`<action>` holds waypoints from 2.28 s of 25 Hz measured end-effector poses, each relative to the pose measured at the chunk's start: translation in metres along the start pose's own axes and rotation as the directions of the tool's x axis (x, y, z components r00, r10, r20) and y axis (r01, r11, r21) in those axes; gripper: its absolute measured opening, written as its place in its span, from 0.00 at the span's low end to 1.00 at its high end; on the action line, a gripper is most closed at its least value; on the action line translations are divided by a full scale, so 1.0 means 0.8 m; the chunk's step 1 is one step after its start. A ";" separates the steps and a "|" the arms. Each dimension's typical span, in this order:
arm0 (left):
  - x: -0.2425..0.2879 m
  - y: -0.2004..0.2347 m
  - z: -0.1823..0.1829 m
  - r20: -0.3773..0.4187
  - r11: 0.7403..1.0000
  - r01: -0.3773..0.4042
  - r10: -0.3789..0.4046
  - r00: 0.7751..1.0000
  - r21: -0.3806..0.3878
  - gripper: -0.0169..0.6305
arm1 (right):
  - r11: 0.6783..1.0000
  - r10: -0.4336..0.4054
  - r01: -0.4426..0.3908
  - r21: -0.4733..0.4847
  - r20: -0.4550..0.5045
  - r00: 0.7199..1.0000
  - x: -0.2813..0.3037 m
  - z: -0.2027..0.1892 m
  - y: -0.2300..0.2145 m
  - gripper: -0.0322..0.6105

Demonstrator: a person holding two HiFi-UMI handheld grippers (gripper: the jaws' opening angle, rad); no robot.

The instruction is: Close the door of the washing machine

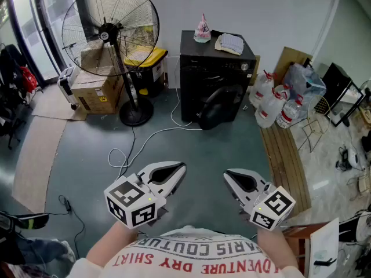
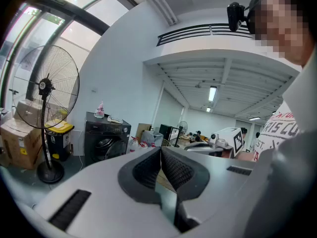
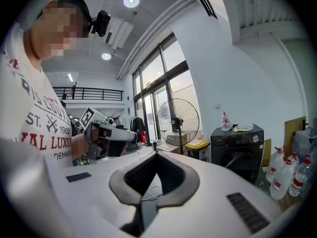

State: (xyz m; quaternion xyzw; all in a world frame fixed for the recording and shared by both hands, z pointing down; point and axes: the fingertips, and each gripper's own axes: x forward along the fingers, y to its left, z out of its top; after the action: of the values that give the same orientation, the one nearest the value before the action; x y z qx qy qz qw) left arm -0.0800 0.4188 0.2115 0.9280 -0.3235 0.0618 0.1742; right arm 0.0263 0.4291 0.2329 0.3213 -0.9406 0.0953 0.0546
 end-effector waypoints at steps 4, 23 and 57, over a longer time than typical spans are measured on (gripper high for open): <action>-0.004 0.013 -0.002 -0.012 1.000 -0.013 0.013 1.000 0.025 0.07 | 1.000 -0.013 0.013 -0.014 0.009 1.000 0.006 -0.003 0.001 0.08; 0.067 0.076 0.005 -0.060 0.999 -0.043 0.043 0.997 -0.004 0.07 | 0.998 -0.037 0.038 0.051 -0.020 0.999 0.043 -0.027 -0.094 0.09; 0.383 0.435 0.081 -0.211 0.988 -0.142 0.125 0.969 -0.066 0.07 | 0.993 -0.078 0.095 0.068 -0.221 0.972 0.300 -0.035 -0.536 0.09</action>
State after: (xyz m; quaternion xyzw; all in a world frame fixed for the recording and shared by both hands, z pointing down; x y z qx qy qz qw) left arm -0.0562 -0.0362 0.3191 0.8847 -0.3679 0.1561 0.2398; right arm 0.1024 -0.0399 0.3616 0.3514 -0.9096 0.1642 0.1489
